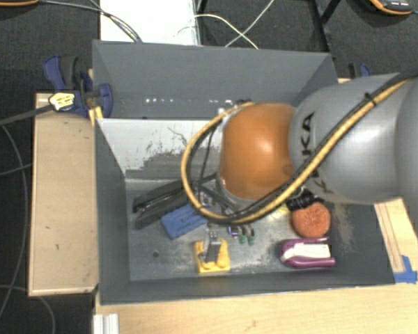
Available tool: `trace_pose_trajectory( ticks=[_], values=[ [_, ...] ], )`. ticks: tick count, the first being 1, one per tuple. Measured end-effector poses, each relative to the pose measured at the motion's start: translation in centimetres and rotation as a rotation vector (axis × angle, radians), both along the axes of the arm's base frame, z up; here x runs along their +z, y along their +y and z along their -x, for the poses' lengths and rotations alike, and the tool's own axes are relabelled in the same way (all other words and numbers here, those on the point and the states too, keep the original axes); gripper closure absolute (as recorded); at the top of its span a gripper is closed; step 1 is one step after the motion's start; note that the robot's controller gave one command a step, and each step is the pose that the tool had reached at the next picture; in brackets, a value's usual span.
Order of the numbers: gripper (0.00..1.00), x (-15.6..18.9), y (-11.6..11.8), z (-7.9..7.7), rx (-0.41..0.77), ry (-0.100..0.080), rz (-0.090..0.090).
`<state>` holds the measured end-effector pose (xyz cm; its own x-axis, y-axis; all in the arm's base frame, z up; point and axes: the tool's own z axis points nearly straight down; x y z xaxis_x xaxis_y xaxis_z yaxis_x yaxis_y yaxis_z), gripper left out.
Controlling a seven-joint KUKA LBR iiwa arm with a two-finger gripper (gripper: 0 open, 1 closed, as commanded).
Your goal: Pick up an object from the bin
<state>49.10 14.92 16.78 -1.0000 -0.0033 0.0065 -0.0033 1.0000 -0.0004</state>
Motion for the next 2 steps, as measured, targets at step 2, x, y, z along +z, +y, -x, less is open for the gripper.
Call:
trace_pose_trajectory(
  ticks=[2],
  values=[
    [0.0,-9.7,0.6,-9.1,0.318,-0.006,-0.005]
  ],
)
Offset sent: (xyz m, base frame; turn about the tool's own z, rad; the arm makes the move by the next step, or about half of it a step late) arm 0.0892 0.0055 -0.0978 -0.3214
